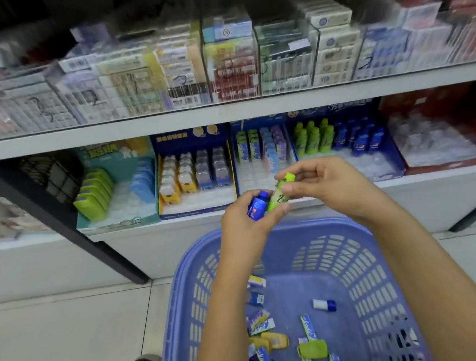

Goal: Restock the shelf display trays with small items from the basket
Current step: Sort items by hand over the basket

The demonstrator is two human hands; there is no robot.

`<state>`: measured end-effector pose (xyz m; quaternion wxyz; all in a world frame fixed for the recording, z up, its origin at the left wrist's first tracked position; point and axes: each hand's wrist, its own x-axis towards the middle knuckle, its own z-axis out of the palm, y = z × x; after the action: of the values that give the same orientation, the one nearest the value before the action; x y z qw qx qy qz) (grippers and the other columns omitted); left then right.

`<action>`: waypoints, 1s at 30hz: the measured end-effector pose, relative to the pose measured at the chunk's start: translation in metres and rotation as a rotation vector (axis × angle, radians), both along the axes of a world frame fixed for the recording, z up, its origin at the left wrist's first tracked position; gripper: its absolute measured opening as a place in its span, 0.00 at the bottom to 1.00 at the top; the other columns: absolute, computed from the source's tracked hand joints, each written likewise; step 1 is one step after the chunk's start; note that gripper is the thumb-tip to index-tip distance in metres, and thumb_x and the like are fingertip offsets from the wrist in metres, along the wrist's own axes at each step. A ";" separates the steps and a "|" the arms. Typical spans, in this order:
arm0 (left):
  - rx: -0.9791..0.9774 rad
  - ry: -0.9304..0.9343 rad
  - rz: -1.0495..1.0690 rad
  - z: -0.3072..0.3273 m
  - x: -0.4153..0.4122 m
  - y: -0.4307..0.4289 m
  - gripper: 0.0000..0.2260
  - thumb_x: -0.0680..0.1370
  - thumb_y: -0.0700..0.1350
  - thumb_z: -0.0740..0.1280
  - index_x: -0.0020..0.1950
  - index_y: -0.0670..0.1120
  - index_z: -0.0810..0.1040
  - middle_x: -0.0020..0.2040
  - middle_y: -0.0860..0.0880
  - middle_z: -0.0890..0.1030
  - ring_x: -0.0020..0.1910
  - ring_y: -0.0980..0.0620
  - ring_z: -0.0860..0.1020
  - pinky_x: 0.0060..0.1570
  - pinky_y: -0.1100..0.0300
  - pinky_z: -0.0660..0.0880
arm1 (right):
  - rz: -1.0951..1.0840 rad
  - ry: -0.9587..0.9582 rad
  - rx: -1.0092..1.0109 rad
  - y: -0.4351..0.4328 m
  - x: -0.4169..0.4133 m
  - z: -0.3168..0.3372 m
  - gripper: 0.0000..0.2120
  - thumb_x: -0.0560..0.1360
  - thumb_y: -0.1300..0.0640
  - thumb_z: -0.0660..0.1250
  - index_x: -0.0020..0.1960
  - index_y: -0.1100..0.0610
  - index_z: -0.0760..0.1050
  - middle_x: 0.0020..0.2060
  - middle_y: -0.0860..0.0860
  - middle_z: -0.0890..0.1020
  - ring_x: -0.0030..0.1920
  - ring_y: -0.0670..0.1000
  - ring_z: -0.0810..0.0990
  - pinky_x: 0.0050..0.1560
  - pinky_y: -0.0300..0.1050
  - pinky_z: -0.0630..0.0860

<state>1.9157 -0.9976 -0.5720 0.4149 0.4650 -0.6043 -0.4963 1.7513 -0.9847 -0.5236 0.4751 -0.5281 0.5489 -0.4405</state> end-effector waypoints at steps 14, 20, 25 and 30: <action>0.386 0.175 0.019 -0.008 -0.044 -0.007 0.23 0.81 0.58 0.55 0.47 0.42 0.80 0.25 0.48 0.76 0.17 0.55 0.61 0.18 0.67 0.57 | -0.553 0.465 -0.221 -0.060 -0.104 -0.014 0.11 0.66 0.54 0.76 0.45 0.56 0.79 0.37 0.54 0.82 0.37 0.48 0.80 0.38 0.38 0.76; 0.480 0.227 0.019 -0.017 -0.045 -0.012 0.25 0.83 0.55 0.51 0.41 0.44 0.82 0.23 0.48 0.70 0.17 0.56 0.58 0.19 0.67 0.55 | -0.411 0.628 -0.264 -0.098 -0.093 -0.040 0.14 0.66 0.57 0.77 0.49 0.61 0.80 0.39 0.54 0.82 0.40 0.49 0.78 0.42 0.37 0.71; 0.562 0.465 -0.031 -0.020 -0.042 -0.018 0.19 0.82 0.44 0.50 0.51 0.40 0.80 0.29 0.48 0.72 0.21 0.56 0.62 0.20 0.66 0.56 | -0.344 0.695 -0.202 -0.110 -0.092 -0.044 0.16 0.67 0.55 0.76 0.52 0.59 0.80 0.43 0.52 0.81 0.43 0.48 0.77 0.46 0.37 0.71; 0.625 0.624 -0.114 -0.021 -0.038 -0.020 0.17 0.82 0.42 0.52 0.63 0.38 0.74 0.35 0.48 0.77 0.27 0.55 0.67 0.25 0.65 0.63 | -0.310 0.745 -0.157 -0.115 -0.089 -0.045 0.14 0.66 0.54 0.77 0.48 0.59 0.80 0.39 0.48 0.78 0.41 0.47 0.76 0.44 0.37 0.69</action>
<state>1.8773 -1.0180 -0.5933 0.3888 0.3621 -0.2957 -0.7939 1.6624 -1.0996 -0.5690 0.1299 -0.5973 0.7211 -0.3262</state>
